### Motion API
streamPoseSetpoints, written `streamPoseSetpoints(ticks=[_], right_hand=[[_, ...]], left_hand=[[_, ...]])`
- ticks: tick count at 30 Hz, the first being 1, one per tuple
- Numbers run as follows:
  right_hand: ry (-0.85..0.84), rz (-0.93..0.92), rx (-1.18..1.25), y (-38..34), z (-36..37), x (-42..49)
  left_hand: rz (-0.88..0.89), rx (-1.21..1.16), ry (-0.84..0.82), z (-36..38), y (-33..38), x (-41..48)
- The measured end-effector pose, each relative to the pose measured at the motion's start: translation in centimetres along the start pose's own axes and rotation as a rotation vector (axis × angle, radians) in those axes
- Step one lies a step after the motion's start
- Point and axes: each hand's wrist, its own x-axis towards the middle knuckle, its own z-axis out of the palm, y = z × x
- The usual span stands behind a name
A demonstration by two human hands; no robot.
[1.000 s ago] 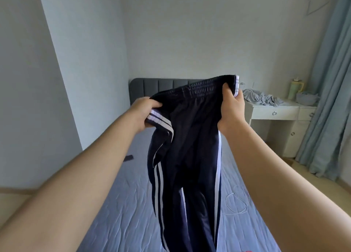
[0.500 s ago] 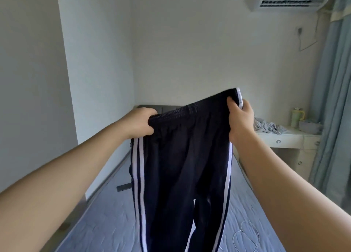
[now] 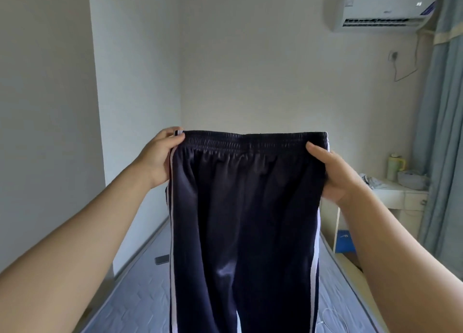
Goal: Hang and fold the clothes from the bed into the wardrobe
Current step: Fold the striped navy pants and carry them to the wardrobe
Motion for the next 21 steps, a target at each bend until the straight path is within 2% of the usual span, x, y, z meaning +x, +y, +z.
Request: streamPoseSetpoints(ticks=[2, 3, 7, 10, 11, 13, 16, 19, 21], right_hand=[[-0.162, 0.107, 0.006, 0.0, -0.2, -0.6], [-0.172, 0.155, -0.010, 0.1, -0.3, -0.6], [-0.026, 0.257, -0.036, 1.2, -1.1, -0.2], [-0.087, 0.239, 0.045, 1.9, -1.6, -0.4], [-0.127, 0.243, 0.077, 2.0, -2.0, -0.5], [-0.143, 0.229, 0.139, 2.2, -2.3, -0.7], [-0.087, 0.237, 0.133, 2.5, -1.8, -0.8], [0.121, 0.326, 0.021, 3.9, -1.4, 0.0], [0.244, 0.356, -0.030, 5.1, -1.1, 0.5]], left_hand=[[0.001, 0.042, -0.089, -0.2, 0.4, -0.4], [-0.010, 0.094, -0.134, -0.3, 0.4, -0.6], [-0.042, 0.472, -0.221, -0.7, -0.2, -1.0], [0.008, 0.618, -0.221, -1.1, -0.4, -1.1], [0.034, 0.603, -0.212, -1.2, -0.3, -1.1], [0.033, 0.422, -0.187, -1.7, -0.1, -1.0], [-0.126, 0.131, -0.127, -1.9, -0.9, -0.7], [-0.347, 0.188, 0.023, -1.6, -3.4, -0.1], [-0.401, 0.280, 0.169, -1.0, -4.9, 0.1]])
